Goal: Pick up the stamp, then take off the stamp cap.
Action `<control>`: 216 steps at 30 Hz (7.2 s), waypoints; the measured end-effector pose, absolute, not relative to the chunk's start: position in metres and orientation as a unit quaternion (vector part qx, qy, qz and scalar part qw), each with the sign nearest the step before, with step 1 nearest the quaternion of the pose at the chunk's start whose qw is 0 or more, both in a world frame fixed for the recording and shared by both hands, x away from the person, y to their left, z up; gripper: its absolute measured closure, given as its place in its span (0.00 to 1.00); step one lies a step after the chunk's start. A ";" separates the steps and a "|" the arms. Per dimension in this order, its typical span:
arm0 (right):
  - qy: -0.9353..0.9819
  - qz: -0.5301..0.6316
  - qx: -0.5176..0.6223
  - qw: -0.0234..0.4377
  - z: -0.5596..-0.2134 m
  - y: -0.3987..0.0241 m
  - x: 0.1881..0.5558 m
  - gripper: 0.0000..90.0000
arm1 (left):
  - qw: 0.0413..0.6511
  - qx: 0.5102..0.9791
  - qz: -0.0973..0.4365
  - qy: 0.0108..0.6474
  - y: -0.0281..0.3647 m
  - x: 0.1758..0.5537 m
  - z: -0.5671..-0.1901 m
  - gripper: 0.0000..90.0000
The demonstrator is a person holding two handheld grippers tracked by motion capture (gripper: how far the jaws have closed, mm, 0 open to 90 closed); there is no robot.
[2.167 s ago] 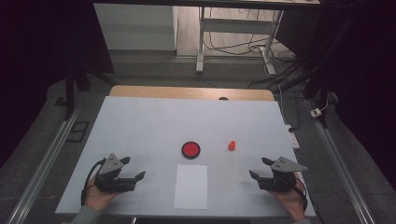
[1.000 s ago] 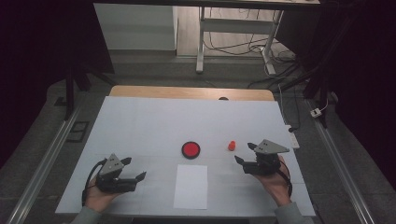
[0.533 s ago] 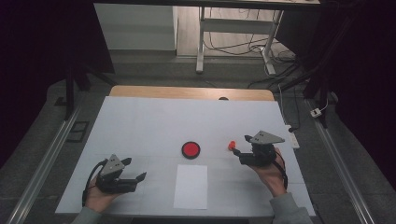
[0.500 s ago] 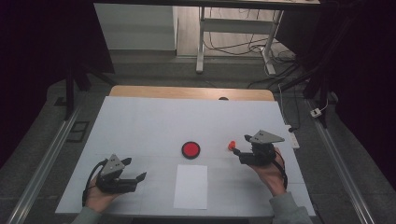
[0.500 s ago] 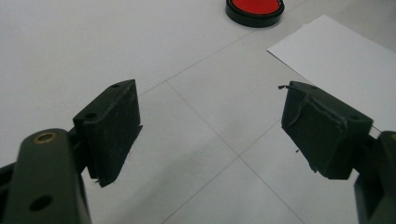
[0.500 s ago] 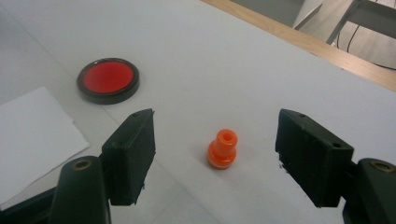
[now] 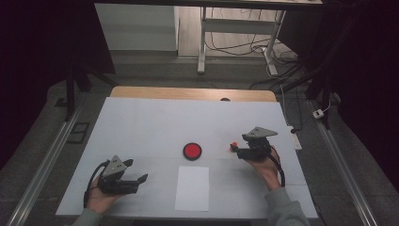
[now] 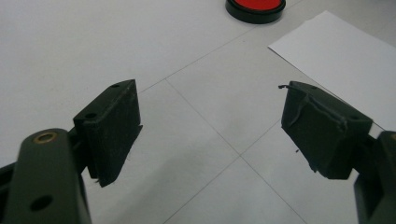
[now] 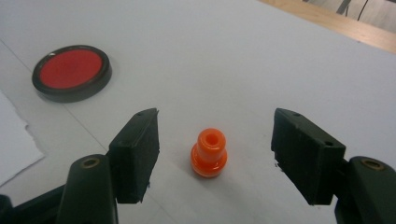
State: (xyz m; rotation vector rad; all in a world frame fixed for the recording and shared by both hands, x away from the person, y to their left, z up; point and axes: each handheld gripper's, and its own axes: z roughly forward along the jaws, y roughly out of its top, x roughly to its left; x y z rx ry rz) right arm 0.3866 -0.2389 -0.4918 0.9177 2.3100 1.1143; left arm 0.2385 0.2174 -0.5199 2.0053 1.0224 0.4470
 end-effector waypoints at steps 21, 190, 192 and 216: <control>0.841 0.381 0.328 0.200 -0.509 -0.230 0.398 0.55 | 0.406 0.799 0.179 0.405 0.217 0.239 -0.522 0.22; 0.830 0.511 0.200 0.094 -0.470 -0.169 0.310 0.80 | 0.397 0.802 0.194 0.401 0.214 0.235 -0.523 0.22; 0.830 0.511 0.201 0.094 -0.470 -0.169 0.310 0.80 | 0.399 0.802 0.194 0.399 0.213 0.236 -0.522 0.22; 0.825 0.523 0.199 0.081 -0.471 -0.167 0.309 0.80 | 0.410 0.819 0.181 0.357 0.169 0.244 -0.509 0.21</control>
